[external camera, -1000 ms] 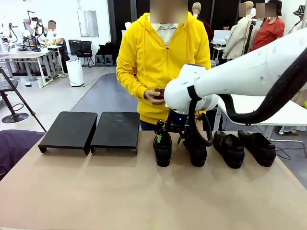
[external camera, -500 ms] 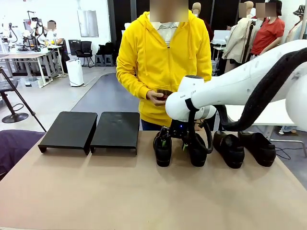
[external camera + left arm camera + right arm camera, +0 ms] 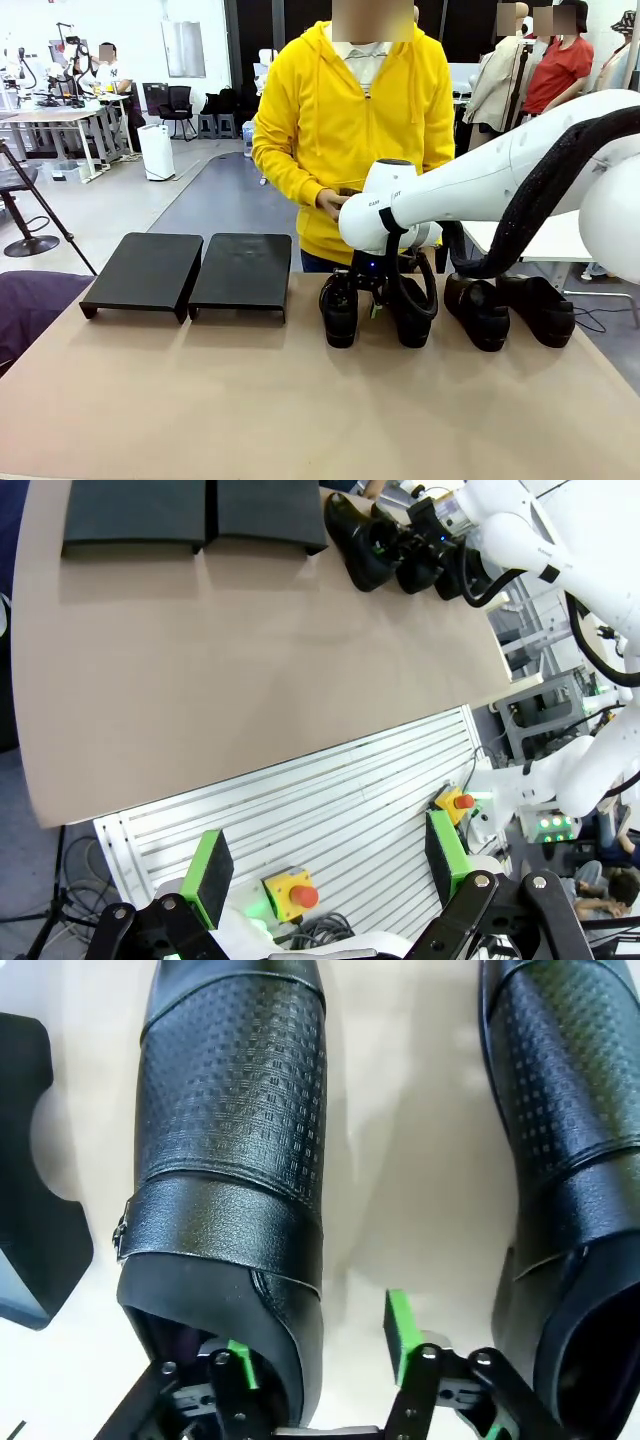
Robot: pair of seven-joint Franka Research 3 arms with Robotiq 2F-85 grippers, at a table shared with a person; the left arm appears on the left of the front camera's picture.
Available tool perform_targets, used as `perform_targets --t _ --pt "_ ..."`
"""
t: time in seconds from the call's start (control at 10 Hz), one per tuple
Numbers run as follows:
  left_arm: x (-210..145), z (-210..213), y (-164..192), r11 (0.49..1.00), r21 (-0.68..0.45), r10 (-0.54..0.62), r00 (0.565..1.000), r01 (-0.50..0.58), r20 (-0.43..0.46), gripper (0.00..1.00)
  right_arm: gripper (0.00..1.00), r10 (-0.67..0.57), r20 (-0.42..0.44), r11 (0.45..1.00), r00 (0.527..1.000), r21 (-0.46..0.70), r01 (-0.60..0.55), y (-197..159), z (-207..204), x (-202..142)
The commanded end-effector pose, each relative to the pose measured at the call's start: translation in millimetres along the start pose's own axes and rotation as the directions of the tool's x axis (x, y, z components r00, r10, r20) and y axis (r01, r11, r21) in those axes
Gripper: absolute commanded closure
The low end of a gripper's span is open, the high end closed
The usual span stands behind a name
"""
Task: Organize the shoes by placing them on the stand.
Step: Pick up one Shoe and place it in the middle of the table.
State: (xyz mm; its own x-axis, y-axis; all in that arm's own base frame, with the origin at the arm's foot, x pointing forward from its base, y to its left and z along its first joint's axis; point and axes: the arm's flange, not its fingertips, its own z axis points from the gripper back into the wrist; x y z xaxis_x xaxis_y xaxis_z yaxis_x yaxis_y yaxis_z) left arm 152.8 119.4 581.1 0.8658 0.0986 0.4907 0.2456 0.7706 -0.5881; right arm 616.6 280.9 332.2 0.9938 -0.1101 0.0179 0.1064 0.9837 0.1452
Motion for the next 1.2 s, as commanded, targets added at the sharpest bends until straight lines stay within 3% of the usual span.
perform_targets --t 0.0,0.7,0.9,1.1 --pt "-0.5 0.0 -0.1 1.000 -0.016 -0.015 1.000 0.015 0.002 0.00 1.00 -0.013 -0.009 1.000 1.000 -0.018 0.013 7.0 1.4 6.5" --pt "-0.5 0.0 -0.1 1.000 -0.016 -0.015 1.000 0.015 0.002 0.00 1.00 0.015 -0.032 0.999 0.999 -0.035 -0.017 27.0 34.1 -12.5" --pt "-0.5 0.0 -0.1 1.000 -0.016 -0.015 1.000 0.015 0.002 0.00 1.00 -0.003 -0.124 0.993 0.992 -0.114 -0.011 57.1 81.3 -57.1" --pt "-0.5 0.0 -0.1 1.000 -0.016 -0.015 1.000 0.015 0.002 0.00 1.00 -0.109 -0.240 0.979 0.965 -0.194 0.063 67.7 131.7 -113.6"
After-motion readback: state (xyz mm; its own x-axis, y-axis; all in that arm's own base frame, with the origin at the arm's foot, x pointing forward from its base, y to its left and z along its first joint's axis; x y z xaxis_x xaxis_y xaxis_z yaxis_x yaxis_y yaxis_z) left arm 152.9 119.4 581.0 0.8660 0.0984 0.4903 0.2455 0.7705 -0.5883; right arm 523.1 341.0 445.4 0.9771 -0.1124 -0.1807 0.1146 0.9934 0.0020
